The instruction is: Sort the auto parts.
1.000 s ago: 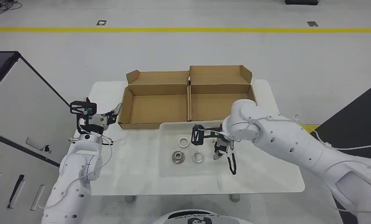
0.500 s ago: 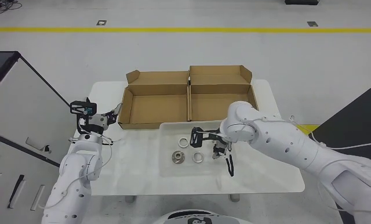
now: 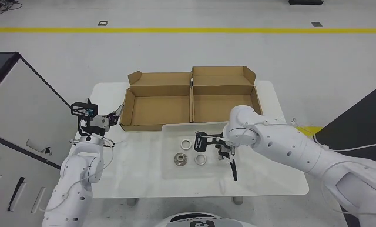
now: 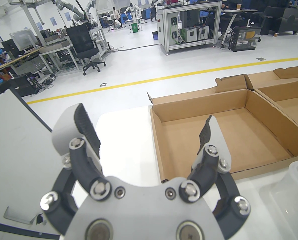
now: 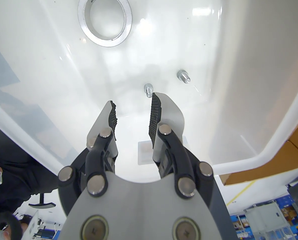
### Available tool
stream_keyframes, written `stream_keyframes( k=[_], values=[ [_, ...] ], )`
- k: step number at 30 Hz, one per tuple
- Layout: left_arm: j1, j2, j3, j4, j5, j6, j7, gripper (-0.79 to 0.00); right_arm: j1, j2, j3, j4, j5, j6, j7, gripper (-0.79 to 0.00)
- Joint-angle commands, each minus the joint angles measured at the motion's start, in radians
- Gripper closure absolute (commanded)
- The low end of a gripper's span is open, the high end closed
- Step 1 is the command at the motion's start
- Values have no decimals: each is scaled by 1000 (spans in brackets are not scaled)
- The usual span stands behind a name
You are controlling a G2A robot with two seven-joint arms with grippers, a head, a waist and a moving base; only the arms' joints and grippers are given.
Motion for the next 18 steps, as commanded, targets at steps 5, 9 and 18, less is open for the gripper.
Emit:
stream_keyframes(
  k=[5, 9, 18],
  values=[
    [0, 0, 0, 0, 0, 0, 0, -785, 4, -7, -17, 21, 6, -6, -6, -329],
    [0, 0, 0, 0, 0, 0, 0, -785, 9, -15, -30, 42, 5, -12, -12, -326],
    [0, 0, 0, 0, 0, 0, 0, -785, 14, -37, -43, 82, -12, -29, -30, -345]
  ],
)
